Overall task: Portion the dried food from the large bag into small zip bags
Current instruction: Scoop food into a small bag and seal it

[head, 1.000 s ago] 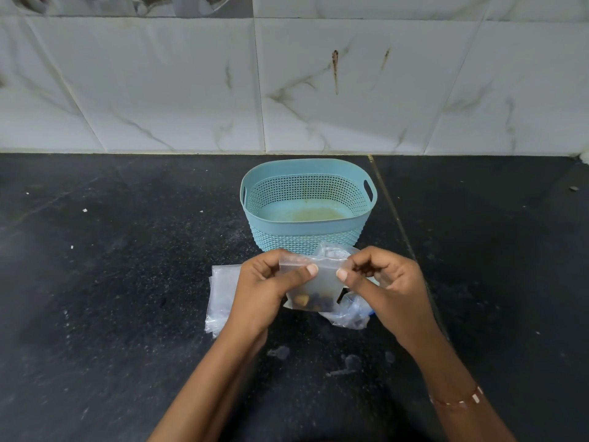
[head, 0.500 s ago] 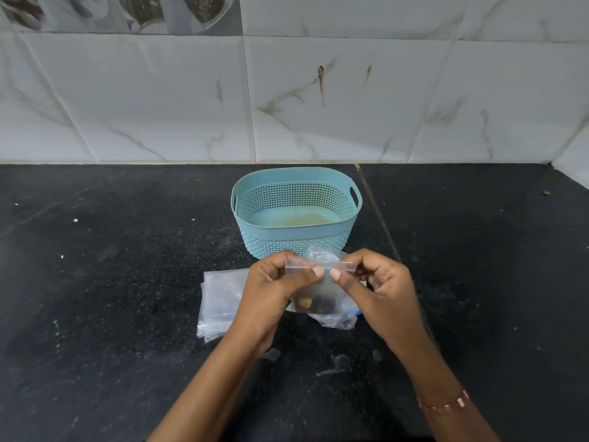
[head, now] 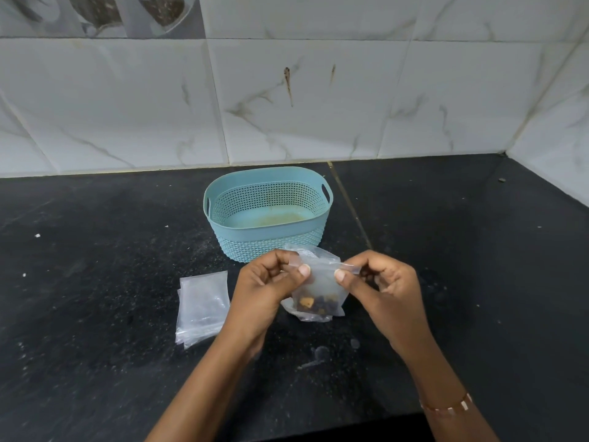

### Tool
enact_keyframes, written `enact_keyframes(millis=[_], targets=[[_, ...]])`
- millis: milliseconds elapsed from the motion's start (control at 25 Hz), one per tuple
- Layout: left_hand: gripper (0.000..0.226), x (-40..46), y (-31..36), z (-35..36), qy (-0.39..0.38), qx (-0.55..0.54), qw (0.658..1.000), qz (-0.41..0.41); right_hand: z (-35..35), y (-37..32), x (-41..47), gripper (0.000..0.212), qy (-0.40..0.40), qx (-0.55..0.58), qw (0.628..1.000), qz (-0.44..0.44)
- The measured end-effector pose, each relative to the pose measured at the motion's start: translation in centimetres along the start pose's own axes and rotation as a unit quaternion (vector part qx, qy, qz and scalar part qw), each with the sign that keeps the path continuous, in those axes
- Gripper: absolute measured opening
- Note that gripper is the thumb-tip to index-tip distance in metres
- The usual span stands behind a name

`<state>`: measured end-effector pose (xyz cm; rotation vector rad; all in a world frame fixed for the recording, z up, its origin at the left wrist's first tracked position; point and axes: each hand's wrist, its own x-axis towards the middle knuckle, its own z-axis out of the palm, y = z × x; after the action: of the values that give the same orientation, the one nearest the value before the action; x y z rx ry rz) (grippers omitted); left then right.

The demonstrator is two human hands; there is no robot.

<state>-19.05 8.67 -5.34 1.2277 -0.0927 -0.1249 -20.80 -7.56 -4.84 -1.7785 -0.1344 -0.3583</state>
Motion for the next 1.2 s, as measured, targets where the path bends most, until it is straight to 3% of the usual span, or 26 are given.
enact_keyframes(millis=[200, 480, 680, 800, 1000, 1200], targets=[[0.009, -0.2, -0.3, 1.0, -0.008, 0.023, 1.000, 0.013, -0.5, -0.5, -0.5, 0.002, -0.038, -0.030, 0.999, -0.022], [0.006, -0.3, -0.6, 1.9, -0.023, 0.066, 0.997, 0.027, -0.6, 0.1, -0.9, 0.007, 0.003, -0.103, 0.993, -0.061], [0.018, 0.3, -0.8, 1.3, -0.022, 0.127, 0.988, 0.085, -1.4, 0.3, -0.9, 0.009, 0.013, -0.104, 0.992, -0.063], [0.008, 0.5, -1.0, 1.3, -0.039, 0.166, 0.980, 0.099, -1.4, 0.4, -0.9, 0.013, 0.004, -0.099, 0.993, -0.058], [0.011, 0.6, -1.5, 1.6, -0.050, 0.202, 0.971, 0.119, -1.3, 0.4, -0.8, 0.022, -0.008, -0.103, 0.994, -0.043], [0.006, 0.6, -1.6, 2.3, -0.072, 0.172, 0.977, 0.101, -1.0, 0.4, -0.5, 0.008, 0.000, -0.127, 0.988, -0.088]])
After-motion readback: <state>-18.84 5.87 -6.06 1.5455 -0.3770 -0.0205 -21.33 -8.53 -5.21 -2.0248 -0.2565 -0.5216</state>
